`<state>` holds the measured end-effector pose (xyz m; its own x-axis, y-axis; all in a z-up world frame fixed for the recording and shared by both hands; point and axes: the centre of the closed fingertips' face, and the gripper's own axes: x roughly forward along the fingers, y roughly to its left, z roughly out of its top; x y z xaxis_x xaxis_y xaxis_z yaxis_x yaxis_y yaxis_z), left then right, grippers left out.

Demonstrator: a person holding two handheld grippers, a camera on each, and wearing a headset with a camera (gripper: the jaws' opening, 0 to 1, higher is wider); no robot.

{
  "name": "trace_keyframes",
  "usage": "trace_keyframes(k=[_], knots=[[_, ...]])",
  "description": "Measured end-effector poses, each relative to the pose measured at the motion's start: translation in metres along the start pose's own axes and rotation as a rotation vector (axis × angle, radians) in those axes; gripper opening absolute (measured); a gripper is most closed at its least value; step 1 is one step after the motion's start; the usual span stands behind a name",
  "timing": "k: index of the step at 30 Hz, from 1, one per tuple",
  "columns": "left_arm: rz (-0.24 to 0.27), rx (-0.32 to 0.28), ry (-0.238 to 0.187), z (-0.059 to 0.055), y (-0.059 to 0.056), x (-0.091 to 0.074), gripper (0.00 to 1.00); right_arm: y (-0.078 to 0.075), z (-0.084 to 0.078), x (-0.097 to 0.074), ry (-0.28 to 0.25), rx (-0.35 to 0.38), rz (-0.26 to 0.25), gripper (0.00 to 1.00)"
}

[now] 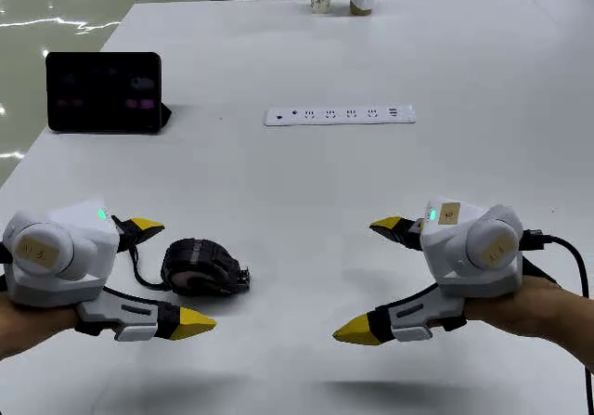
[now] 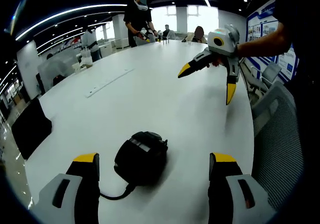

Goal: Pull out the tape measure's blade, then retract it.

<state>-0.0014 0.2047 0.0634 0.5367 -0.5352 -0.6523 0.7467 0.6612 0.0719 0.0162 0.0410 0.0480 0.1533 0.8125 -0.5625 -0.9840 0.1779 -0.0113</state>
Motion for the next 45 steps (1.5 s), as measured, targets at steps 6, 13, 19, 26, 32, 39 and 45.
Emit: trace_keyframes(k=[6,13,19,26,32,39,45], knots=[[-0.024,0.033,0.030,-0.003,0.007,0.002,0.80,-0.001,0.004,0.011,0.002,-0.027,0.026,0.88],[-0.060,0.066,0.061,-0.007,0.010,0.006,0.72,-0.001,0.006,0.023,0.008,-0.066,0.064,0.80],[-0.099,0.096,0.091,-0.011,0.010,0.009,0.64,-0.001,0.010,0.034,0.011,-0.090,0.089,0.74],[-0.143,0.138,0.135,-0.018,0.013,0.013,0.57,-0.001,0.016,0.049,0.015,-0.120,0.124,0.65],[-0.177,0.171,0.169,-0.022,0.017,0.016,0.49,-0.001,0.022,0.063,0.019,-0.143,0.152,0.57],[-0.212,0.205,0.194,-0.023,0.020,0.019,0.43,0.005,0.023,0.078,0.043,-0.188,0.194,0.49],[-0.248,0.242,0.227,-0.025,0.020,0.020,0.38,0.011,0.024,0.091,0.056,-0.203,0.220,0.42]])
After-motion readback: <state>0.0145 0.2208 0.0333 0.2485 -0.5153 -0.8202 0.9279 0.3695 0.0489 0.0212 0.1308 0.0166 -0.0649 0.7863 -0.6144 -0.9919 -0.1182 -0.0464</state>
